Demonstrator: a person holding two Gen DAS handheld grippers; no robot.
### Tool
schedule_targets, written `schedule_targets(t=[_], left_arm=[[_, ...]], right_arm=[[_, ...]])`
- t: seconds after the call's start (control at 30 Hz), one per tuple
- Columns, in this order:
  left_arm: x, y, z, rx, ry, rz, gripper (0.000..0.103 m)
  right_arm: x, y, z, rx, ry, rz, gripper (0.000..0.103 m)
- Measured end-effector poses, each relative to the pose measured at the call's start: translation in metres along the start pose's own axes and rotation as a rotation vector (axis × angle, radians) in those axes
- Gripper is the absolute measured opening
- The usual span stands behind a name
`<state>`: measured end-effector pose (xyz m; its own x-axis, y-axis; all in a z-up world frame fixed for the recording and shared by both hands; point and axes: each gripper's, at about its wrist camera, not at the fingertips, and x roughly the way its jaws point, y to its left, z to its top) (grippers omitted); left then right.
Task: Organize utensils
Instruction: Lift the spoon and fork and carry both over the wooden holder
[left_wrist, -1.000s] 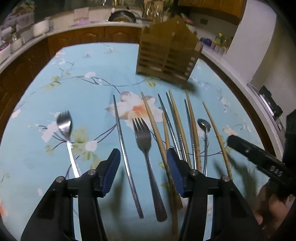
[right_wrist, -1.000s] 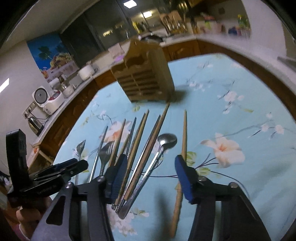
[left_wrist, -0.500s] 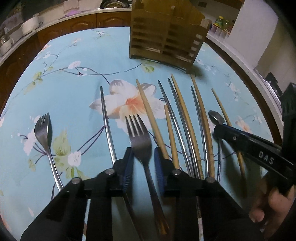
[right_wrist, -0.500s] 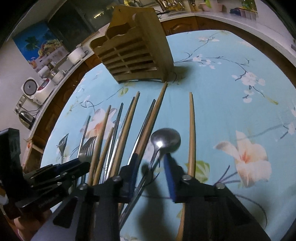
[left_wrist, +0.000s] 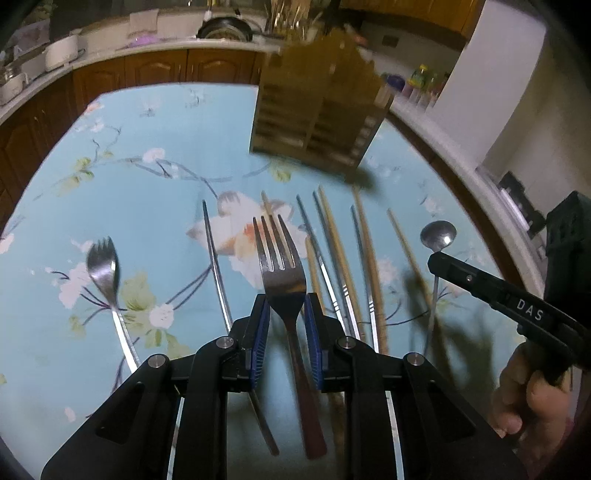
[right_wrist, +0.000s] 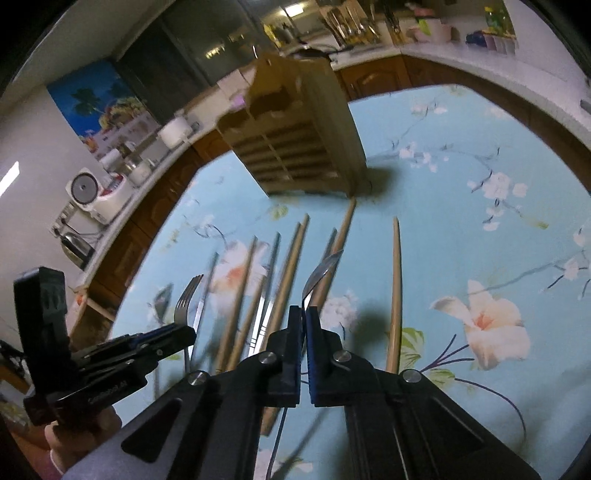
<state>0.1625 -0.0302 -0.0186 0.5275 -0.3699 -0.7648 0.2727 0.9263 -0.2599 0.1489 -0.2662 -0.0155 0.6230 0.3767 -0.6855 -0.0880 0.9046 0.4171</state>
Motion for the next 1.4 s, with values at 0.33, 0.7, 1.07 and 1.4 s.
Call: schedule_targets(t=[0.33, 0.7, 1.07, 1.4], left_arm=[[-0.054, 0.001, 0.020, -0.016, -0.135, -0.038, 0.003], [-0.058, 0.002, 0.031, -0.006, -0.184, -0.026, 0.002], [-0.063, 0.003, 0.072, 0.011, -0.273, -0.004, 0.001], [-0.060, -0.012, 0.162, 0.071, -0.418, 0.039, 0.002]], right_arm=[[-0.049, 0.020, 0.021, -0.024, -0.146, 0.041, 0.002], [-0.067, 0.026, 0.040, -0.044, -0.219, 0.053, 0.002], [-0.072, 0.023, 0.067, -0.063, -0.301, 0.011, 0.002], [-0.071, 0.028, 0.133, -0.120, -0.446, -0.059, 0.002]])
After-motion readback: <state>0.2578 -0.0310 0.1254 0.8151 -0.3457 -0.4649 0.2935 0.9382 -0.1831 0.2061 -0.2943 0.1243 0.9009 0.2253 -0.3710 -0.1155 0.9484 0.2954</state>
